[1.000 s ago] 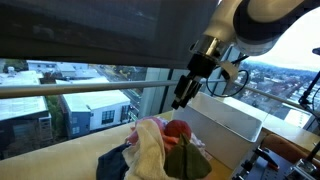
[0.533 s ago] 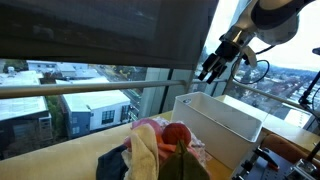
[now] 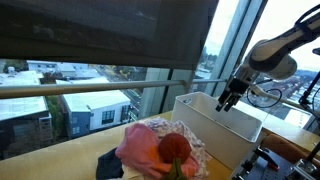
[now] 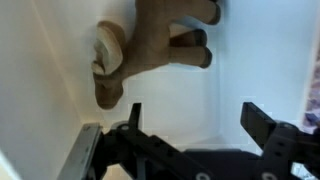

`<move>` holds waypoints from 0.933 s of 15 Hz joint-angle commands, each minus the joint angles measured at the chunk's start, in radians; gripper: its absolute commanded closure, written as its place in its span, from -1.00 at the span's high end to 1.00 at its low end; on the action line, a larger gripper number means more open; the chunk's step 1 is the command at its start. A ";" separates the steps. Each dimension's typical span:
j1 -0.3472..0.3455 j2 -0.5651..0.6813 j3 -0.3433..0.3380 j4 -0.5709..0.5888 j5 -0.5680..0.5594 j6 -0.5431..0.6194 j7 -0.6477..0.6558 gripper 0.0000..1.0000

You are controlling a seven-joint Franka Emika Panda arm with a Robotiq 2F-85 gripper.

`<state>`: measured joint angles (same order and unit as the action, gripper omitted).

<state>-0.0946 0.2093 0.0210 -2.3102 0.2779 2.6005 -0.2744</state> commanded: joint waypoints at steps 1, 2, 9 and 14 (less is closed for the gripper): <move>-0.018 0.098 0.019 -0.036 0.025 0.099 -0.032 1.00; -0.021 0.123 0.028 -0.047 0.022 0.119 -0.026 1.00; -0.028 0.274 0.069 -0.090 -0.035 0.230 0.001 1.00; -0.043 0.269 0.090 -0.095 -0.046 0.239 0.012 0.03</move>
<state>-0.1053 0.4745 0.0723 -2.3983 0.2509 2.8129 -0.2673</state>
